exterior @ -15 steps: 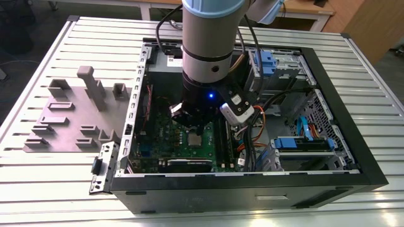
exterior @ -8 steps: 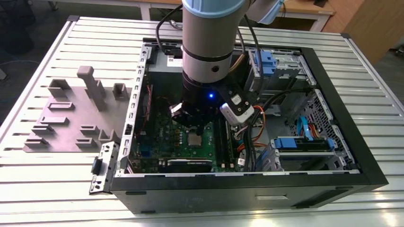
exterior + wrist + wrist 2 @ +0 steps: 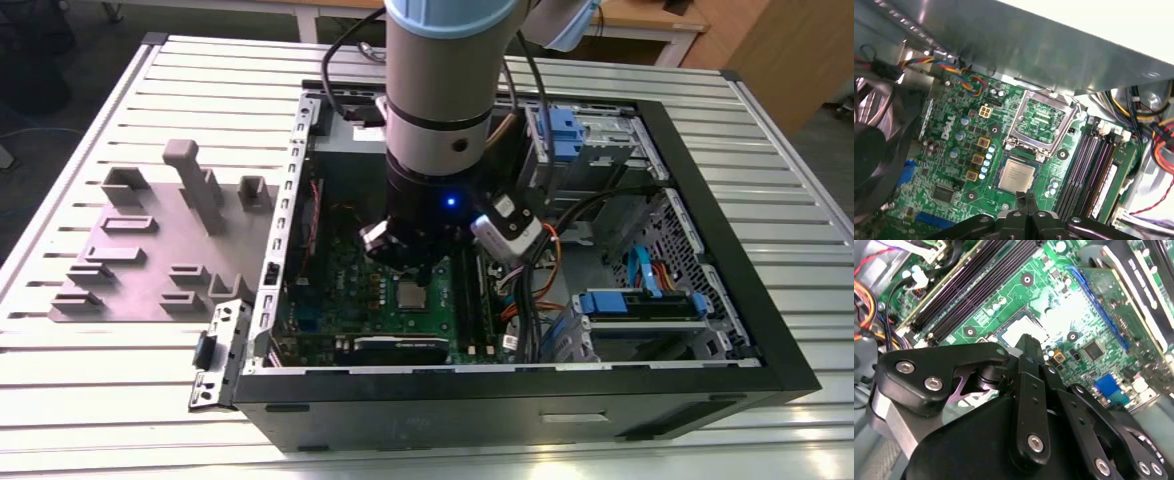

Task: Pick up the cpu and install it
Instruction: 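Close the cpu cover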

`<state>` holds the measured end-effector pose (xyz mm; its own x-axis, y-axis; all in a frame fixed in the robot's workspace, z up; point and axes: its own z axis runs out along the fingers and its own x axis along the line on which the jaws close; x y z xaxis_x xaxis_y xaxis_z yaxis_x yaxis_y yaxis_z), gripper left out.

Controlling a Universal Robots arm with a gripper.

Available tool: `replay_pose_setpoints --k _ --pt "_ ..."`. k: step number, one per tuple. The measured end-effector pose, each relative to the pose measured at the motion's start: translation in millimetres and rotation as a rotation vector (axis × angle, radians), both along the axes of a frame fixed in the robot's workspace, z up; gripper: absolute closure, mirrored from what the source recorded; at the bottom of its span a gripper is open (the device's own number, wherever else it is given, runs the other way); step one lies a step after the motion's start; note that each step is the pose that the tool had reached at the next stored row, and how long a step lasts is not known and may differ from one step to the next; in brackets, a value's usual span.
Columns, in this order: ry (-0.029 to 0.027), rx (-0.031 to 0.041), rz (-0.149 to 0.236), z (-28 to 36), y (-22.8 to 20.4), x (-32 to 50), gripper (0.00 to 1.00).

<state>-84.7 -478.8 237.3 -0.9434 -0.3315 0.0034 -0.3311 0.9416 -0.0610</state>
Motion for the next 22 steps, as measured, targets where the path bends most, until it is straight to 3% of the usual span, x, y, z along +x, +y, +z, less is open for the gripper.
replay_pose_setpoints --k 2,6,13,22 --pt "0.0001 0.0001 0.028 -0.1 0.0 0.0 0.89" --pt "-0.0001 0.0001 0.030 -0.1 0.6 2.2 0.89" --pt "-0.0001 0.0003 0.034 -0.7 6.3 7.5 0.89" --pt "0.0000 0.0010 0.182 -1.3 6.3 7.5 0.89"
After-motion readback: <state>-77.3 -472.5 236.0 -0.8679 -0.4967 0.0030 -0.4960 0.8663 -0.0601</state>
